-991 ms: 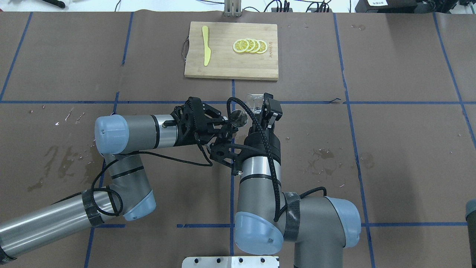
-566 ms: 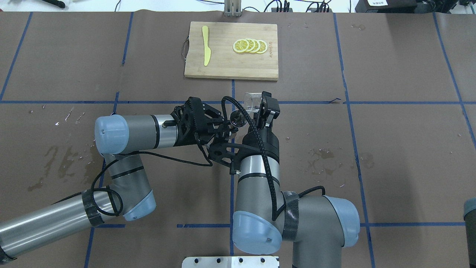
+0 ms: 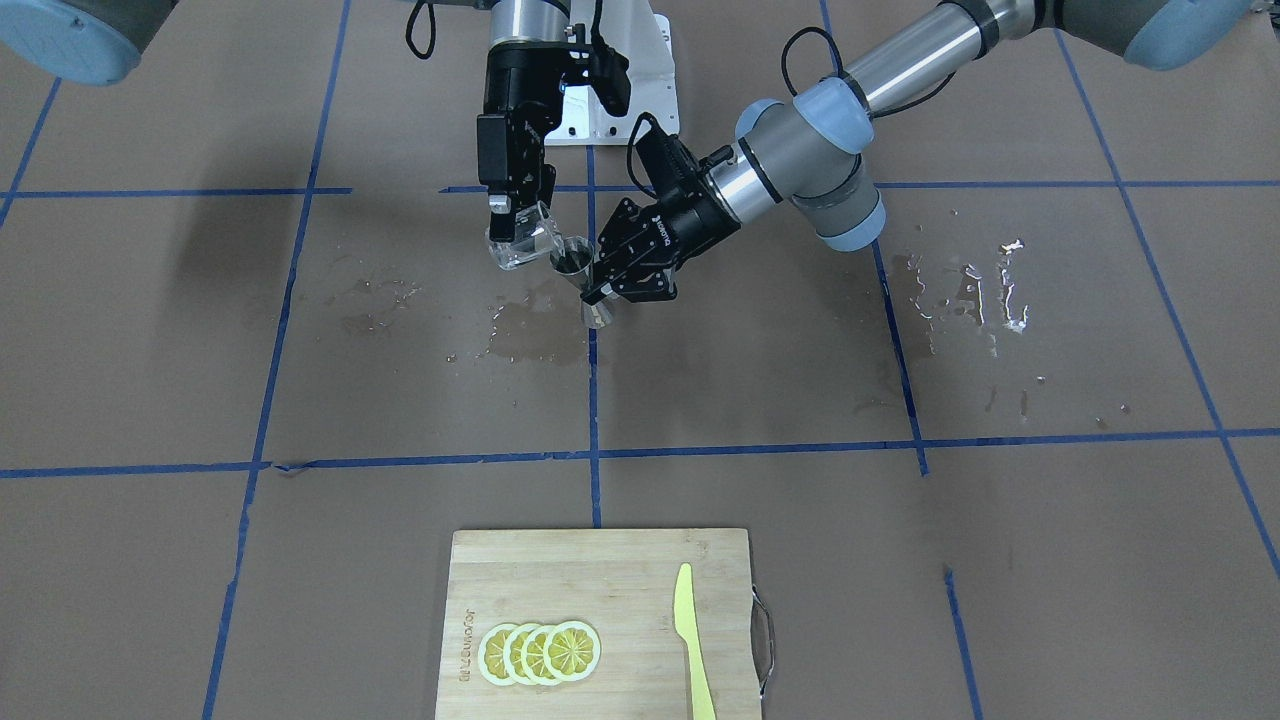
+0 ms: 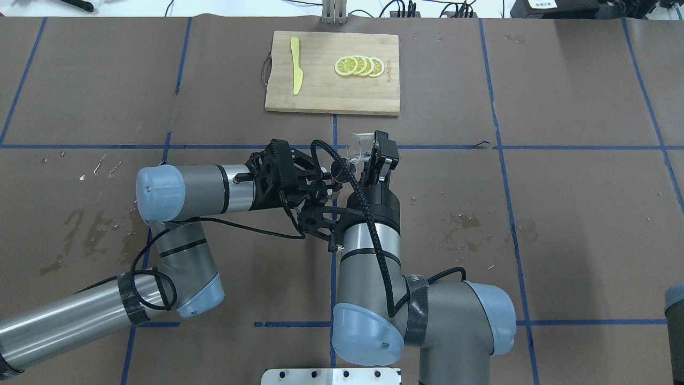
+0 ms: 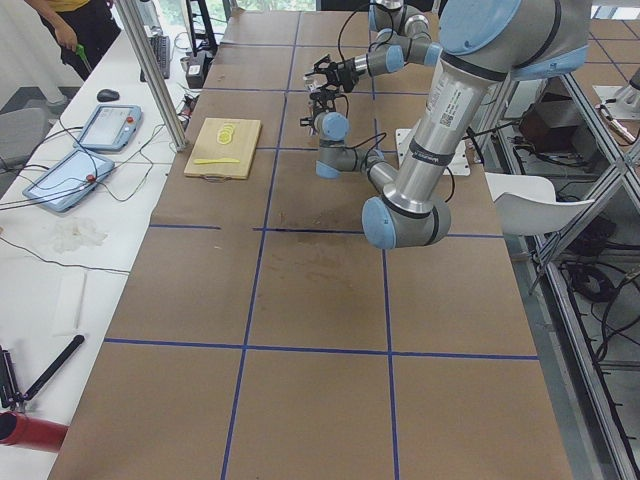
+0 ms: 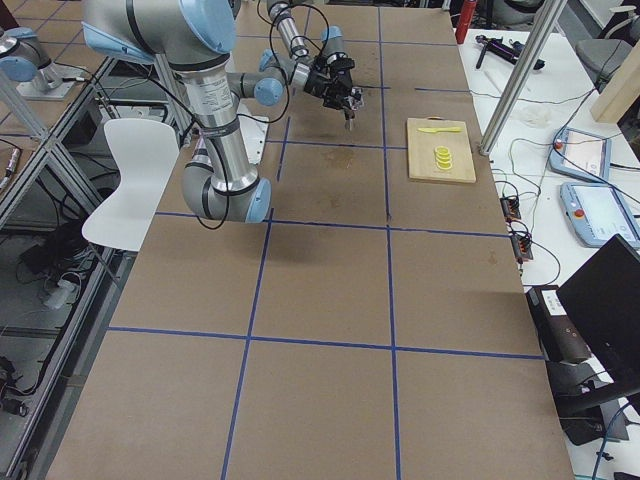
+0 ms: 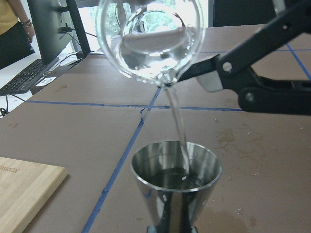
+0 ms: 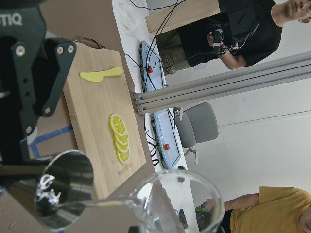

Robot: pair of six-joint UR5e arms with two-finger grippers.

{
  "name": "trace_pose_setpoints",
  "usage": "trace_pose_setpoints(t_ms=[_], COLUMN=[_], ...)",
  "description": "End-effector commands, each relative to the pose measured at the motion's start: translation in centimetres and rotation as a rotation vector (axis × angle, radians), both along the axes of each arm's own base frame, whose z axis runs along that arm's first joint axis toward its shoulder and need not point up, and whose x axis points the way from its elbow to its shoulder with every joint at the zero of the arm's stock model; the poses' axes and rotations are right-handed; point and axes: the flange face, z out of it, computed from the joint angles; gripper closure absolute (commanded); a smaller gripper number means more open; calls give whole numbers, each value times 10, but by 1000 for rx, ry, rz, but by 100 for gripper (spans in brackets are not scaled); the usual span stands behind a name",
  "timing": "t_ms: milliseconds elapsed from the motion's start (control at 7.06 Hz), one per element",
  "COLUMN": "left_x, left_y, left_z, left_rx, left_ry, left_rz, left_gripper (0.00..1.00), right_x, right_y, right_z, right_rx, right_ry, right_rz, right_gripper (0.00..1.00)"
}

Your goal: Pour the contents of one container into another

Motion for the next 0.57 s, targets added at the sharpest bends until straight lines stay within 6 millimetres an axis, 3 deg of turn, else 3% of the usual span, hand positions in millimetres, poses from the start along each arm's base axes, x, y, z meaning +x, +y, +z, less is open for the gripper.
trace_pose_setpoints(t_ms=[0,425], left_x=[0,0], left_y=[0,0], left_z=[0,0], left_rx=[0,0], left_ry=[0,0], left_rz=[0,0], left_gripper=[100,100], right_x=[-1,-4], right_y=[0,-1], right_z=[-12,-12], right_rx=[0,-2], right_ry=[46,67], right_rz=[1,2], right_gripper=[100,100])
